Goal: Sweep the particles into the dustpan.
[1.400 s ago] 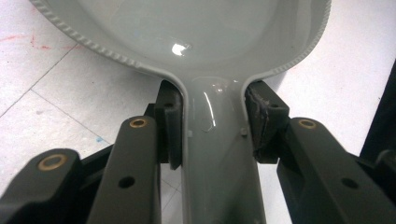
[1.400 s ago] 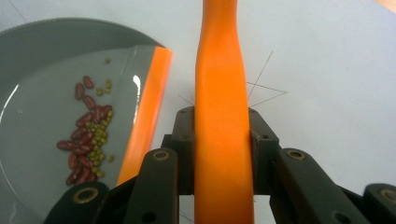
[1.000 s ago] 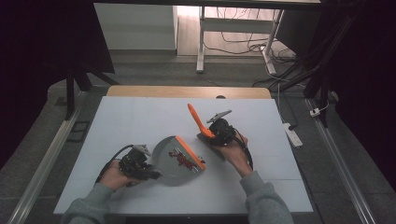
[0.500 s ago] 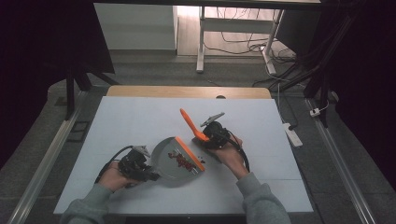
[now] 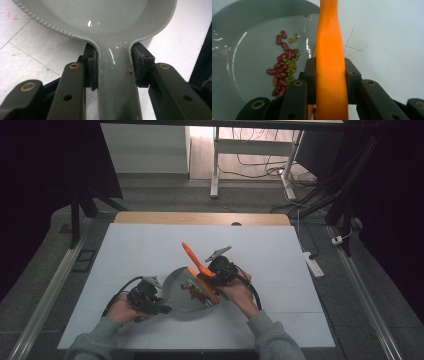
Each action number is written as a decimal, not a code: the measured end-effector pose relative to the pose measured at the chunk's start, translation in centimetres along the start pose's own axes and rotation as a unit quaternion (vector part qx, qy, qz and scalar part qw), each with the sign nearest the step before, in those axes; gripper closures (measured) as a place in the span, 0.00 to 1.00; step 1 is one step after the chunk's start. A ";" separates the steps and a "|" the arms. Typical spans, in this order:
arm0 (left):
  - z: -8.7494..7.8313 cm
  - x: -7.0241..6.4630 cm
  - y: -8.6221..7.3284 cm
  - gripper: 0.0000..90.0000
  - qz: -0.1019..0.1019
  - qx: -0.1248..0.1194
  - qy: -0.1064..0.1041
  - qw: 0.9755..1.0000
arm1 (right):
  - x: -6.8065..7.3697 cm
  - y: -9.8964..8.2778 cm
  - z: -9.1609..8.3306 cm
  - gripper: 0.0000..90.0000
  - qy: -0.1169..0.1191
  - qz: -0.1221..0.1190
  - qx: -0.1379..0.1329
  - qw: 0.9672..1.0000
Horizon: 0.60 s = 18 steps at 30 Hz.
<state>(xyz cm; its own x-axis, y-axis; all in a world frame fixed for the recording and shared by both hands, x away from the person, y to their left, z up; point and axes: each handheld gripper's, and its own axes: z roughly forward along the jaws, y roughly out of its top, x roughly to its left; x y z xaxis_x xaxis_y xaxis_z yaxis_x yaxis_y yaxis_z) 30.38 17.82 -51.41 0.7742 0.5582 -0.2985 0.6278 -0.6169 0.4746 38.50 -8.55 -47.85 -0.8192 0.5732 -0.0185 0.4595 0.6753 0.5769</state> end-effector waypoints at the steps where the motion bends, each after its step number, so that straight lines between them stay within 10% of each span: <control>1: 0.0 0.0 0.0 0.68 -0.001 -0.001 0.000 1.000 | 0.1 0.1 0.0 0.78 0.005 0.003 -0.004 1.000; 9: 0.0 0.0 0.0 0.68 -0.002 -0.002 0.000 1.000 | 1.7 1.5 0.3 0.78 0.100 0.024 -0.044 0.994; 18: 0.1 0.1 -0.1 0.68 -0.001 -0.001 -0.001 1.000 | 0.7 2.3 -1.2 0.78 0.032 0.008 -0.062 0.998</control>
<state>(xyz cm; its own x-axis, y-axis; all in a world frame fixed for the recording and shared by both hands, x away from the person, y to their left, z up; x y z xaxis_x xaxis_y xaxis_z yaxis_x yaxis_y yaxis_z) 30.42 17.87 -51.51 0.7728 0.5582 -0.3019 0.6296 -0.6143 0.4756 38.58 -7.22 -45.57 -0.8339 0.5503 0.0422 0.4308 0.6012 0.6730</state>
